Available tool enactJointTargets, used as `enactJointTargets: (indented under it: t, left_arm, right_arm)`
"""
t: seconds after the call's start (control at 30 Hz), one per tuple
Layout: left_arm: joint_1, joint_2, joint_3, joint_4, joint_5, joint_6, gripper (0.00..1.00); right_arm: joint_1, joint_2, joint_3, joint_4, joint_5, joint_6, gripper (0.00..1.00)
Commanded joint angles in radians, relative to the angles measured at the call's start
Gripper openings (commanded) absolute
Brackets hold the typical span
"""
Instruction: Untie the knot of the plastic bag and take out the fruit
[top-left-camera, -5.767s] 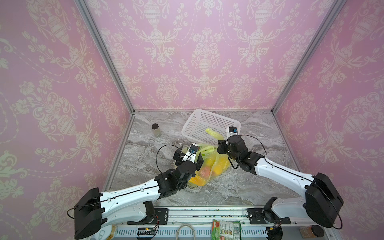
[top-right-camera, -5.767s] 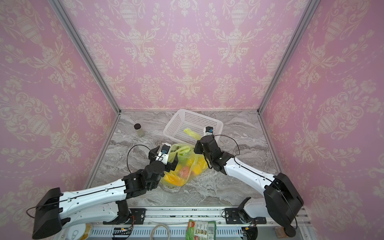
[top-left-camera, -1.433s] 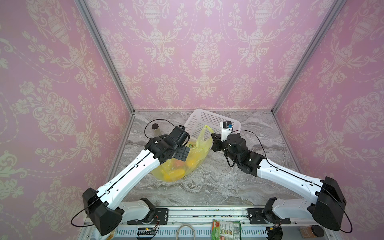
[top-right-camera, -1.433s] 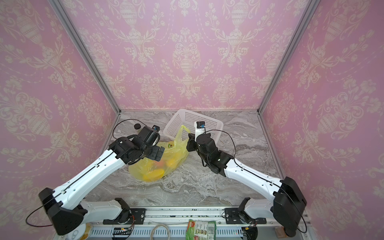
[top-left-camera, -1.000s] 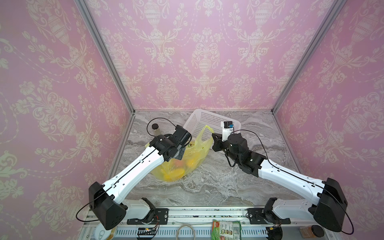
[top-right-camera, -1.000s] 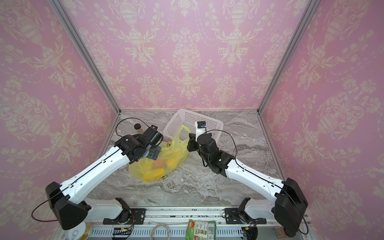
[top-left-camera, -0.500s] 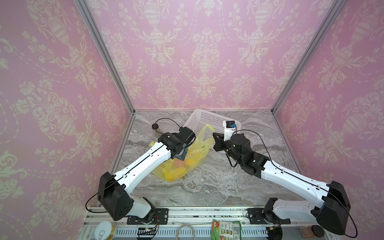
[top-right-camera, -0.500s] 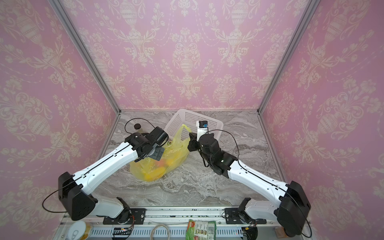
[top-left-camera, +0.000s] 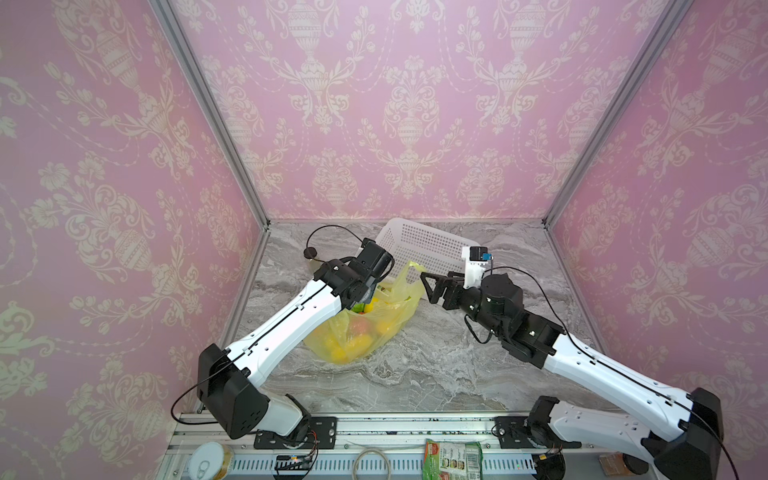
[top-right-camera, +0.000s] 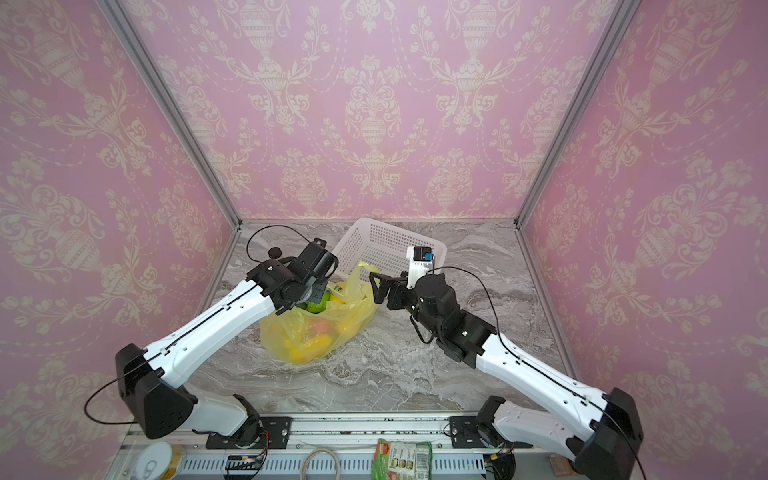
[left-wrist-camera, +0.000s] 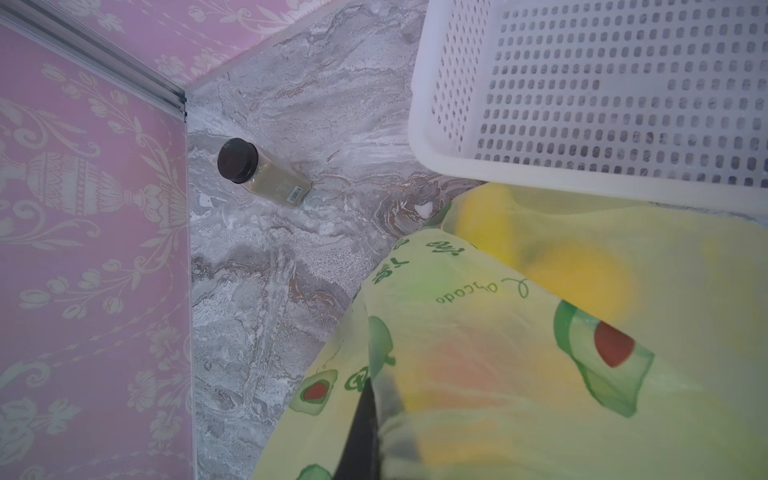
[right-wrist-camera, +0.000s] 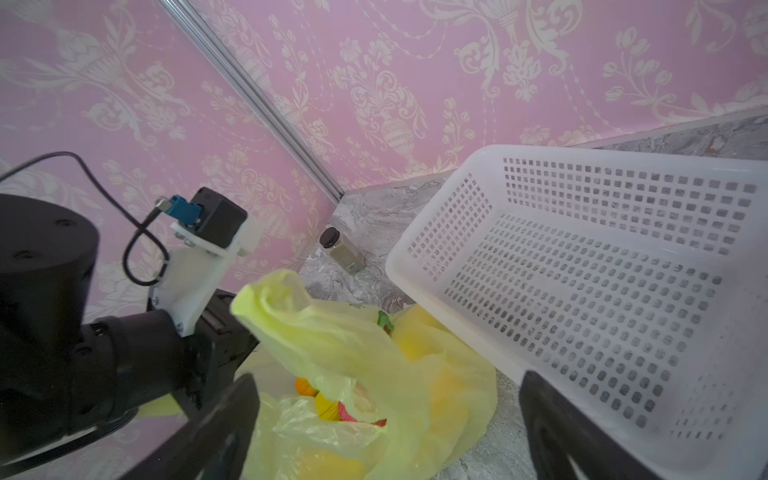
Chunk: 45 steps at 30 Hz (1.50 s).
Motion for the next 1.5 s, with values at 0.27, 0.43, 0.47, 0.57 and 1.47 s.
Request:
enactJointTargets:
  t: [0.27, 0.43, 0.47, 0.57, 1.47]
  left_arm:
    - [0.17, -0.012, 0.116, 0.077, 0.061, -0.002, 0.0]
    - [0.198, 0.074, 0.344, -0.001, 0.08, 0.035, 0.0]
    - [0.199, 0.087, 0.38, -0.016, 0.084, 0.039, 0.0]
    - [0.197, 0.112, 0.491, -0.067, 0.076, 0.047, 0.0]
    - [0.083, -0.492, -0.283, 0.002, -0.05, -0.178, 0.0]
  right_arm:
    - [-0.003, -0.083, 0.056, -0.041, -0.205, 0.163, 1.0]
    - [-0.011, 0.006, 0.096, -0.04, -0.29, 0.106, 1.0]
    - [-0.015, 0.018, 0.107, -0.056, -0.305, 0.085, 1.0]
    - [-0.017, 0.028, 0.105, -0.058, -0.307, 0.013, 1.0]
    - [0.487, 0.397, 0.201, 0.04, -0.038, -0.451, 1.0]
